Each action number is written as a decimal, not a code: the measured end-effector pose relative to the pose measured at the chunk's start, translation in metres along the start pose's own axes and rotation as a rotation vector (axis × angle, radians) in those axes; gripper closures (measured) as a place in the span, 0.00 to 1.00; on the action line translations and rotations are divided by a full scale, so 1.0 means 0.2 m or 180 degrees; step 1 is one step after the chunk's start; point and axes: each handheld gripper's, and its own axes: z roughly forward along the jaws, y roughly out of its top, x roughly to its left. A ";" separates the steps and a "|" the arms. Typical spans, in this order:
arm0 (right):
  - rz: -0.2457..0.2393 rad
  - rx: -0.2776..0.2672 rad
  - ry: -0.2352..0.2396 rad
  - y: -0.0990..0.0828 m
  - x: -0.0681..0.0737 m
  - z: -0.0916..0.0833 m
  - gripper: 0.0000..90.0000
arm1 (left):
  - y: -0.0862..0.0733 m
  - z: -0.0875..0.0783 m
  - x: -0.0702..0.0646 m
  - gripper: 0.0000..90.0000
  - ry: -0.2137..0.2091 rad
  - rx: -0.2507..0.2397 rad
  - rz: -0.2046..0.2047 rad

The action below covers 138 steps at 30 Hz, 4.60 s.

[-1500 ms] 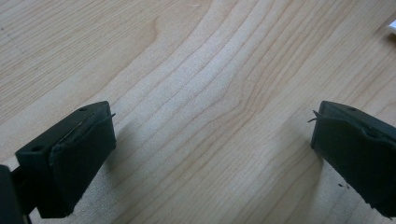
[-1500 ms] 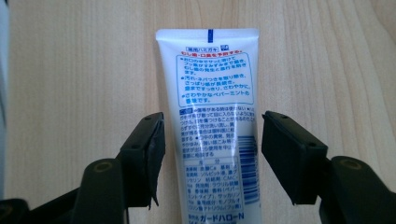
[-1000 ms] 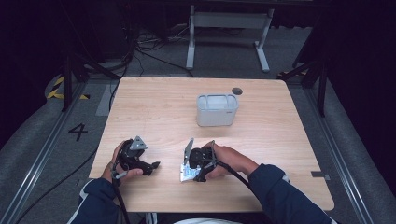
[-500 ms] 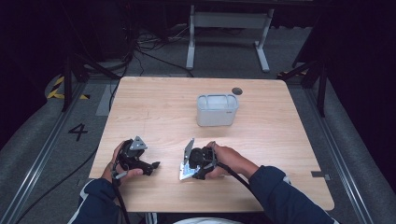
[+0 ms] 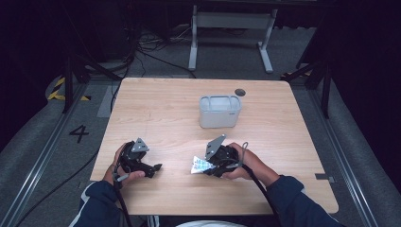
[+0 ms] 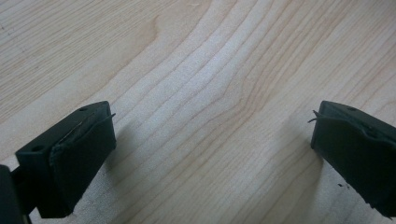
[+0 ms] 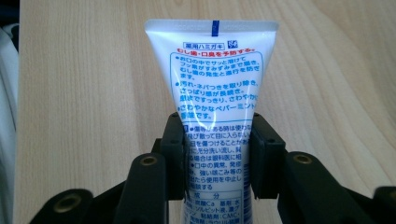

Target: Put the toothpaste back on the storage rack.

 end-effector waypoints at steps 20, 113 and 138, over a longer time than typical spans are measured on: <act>0.0326 -0.0651 -0.0173 -0.15 -0.05 -0.24 0.73 | 0.00 0.00 0.00 0.00 0.0001 0.0000 -0.0001; 0.0580 -0.1833 -0.1161 -0.03 -0.34 -0.73 0.71 | 0.00 0.00 0.00 0.00 0.0000 0.0000 -0.0001; 0.0788 -0.1957 -0.1367 0.12 -0.57 -0.73 0.71 | 0.00 0.00 0.00 0.00 -0.0001 -0.0001 -0.0001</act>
